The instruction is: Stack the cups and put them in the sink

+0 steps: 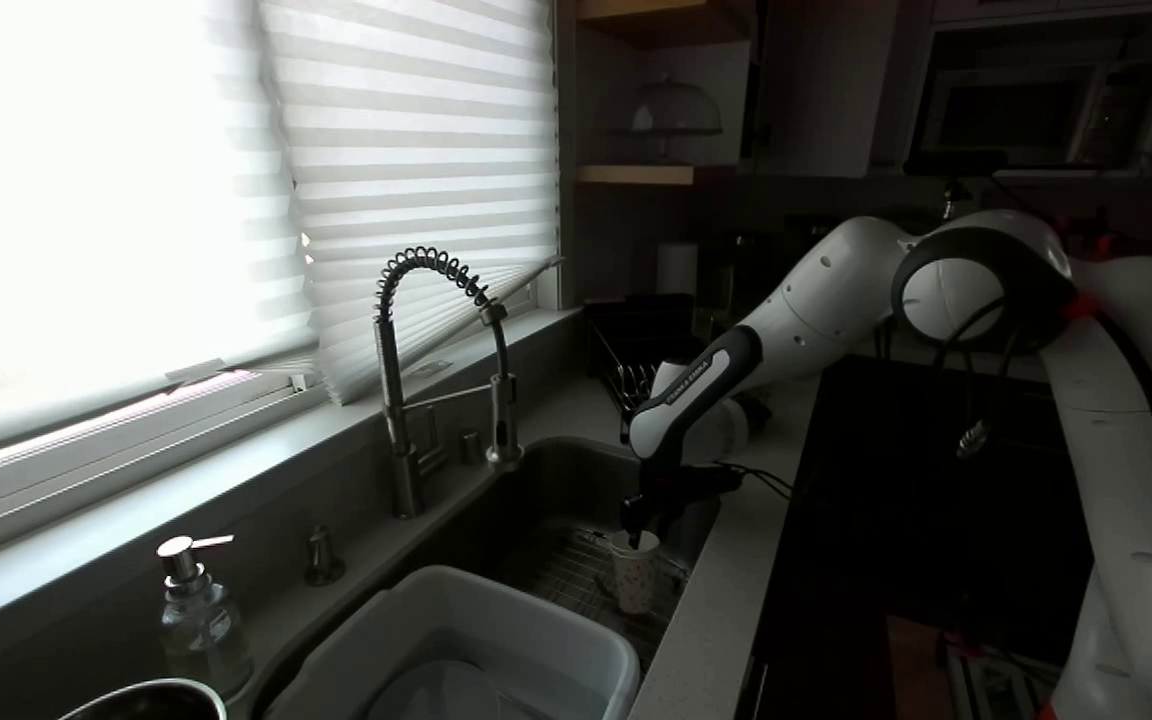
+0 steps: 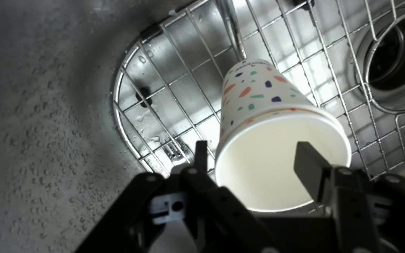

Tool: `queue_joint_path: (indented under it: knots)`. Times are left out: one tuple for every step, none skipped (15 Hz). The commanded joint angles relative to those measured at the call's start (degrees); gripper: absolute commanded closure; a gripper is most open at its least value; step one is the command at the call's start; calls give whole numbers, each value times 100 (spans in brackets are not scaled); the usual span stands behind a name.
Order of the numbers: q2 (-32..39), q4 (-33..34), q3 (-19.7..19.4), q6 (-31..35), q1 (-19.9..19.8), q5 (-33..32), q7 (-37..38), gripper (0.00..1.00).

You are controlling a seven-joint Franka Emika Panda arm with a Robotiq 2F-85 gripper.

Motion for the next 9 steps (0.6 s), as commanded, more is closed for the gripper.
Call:
queue_joint_path:
  knots:
    - [-199,-43,-1,-16,-22,-256,213,3]
    - [-270,-54,-6,-65,-14,-309,225,0]
    - [-335,-64,-6,-93,-12,-355,226,0]
    - [-420,-85,-38,-75,20,-445,262,0]
    - [-495,-93,-56,-61,38,-521,284,0]
    - [-617,-104,-53,-94,39,-575,291,0]
    - [-727,-111,-85,-118,63,-699,328,0]
    - [-867,-107,-66,-168,43,-743,254,0]
    - [-1023,-120,-118,-179,84,-881,349,0]
